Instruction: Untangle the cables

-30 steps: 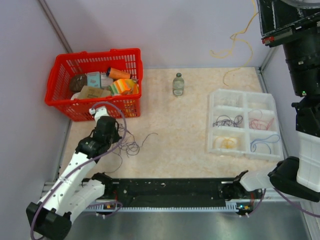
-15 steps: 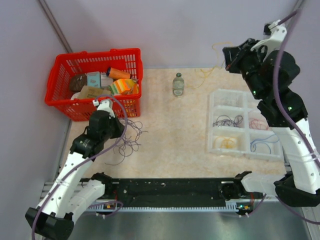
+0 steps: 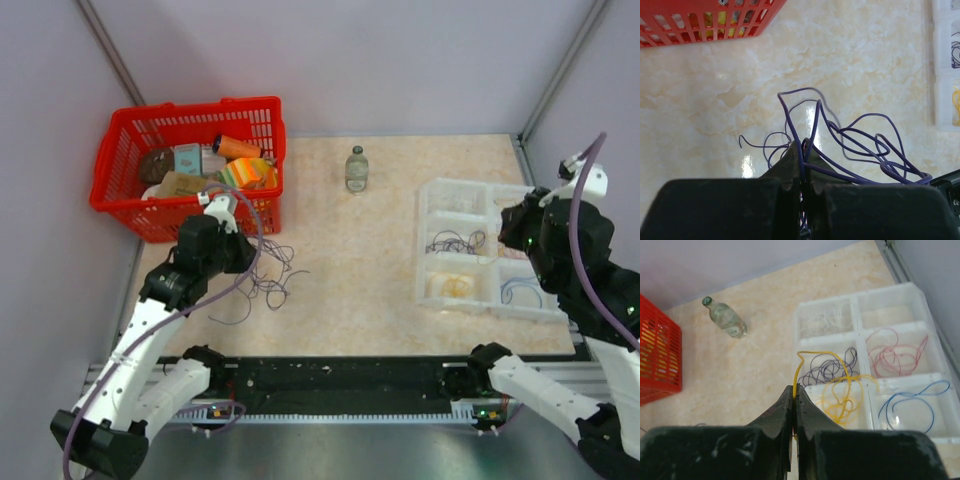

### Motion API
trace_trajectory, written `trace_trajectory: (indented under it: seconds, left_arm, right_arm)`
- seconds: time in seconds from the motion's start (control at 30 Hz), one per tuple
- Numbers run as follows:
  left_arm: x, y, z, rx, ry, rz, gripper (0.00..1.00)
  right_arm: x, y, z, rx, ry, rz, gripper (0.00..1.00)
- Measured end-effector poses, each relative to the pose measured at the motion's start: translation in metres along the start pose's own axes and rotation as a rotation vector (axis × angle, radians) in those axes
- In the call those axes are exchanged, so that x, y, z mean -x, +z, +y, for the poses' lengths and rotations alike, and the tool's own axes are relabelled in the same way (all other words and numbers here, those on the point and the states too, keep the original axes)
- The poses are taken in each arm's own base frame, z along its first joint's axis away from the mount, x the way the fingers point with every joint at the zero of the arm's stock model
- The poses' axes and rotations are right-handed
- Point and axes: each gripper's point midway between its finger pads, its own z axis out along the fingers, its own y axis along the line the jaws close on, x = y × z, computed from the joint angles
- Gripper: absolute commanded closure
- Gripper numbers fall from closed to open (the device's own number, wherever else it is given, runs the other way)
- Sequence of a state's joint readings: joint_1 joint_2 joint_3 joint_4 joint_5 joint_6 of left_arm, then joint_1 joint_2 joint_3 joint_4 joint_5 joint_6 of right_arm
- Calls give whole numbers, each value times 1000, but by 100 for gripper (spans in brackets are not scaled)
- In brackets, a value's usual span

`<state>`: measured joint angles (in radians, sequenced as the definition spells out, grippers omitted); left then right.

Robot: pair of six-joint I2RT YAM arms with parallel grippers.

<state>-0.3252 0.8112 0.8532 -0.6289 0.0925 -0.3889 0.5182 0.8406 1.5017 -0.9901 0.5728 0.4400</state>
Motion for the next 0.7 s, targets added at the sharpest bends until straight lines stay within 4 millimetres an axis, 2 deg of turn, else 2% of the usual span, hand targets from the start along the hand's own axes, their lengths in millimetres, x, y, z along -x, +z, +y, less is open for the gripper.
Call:
trace_trajectory:
  seconds: [0.07, 0.17, 0.27, 0.37, 0.43, 0.6, 0.7]
  left_arm:
    - [-4, 5, -1, -6, 1, 28, 100]
    - [-9, 12, -3, -17, -2, 63, 100]
    - [-11, 15, -4, -27, -2, 81, 100]
    - [-7, 15, -7, -36, 9, 80, 100]
    - [-2, 14, -9, -43, 17, 73, 100]
    - [2, 14, -12, -53, 21, 65, 100]
    - [1, 15, -12, -54, 20, 70, 100]
  right_arm:
    - [-24, -4, -15, -34, 13, 41, 100]
    - [-79, 9, -28, -102, 25, 159, 100]
    - [-138, 27, -36, -166, 8, 304, 100]
    - [-179, 35, -39, -195, 2, 417, 100]
    - [-189, 35, -34, -177, 14, 459, 100]
    - [-169, 47, -6, -96, 69, 427, 100]
    - [-167, 55, 0, -89, 108, 423, 100]
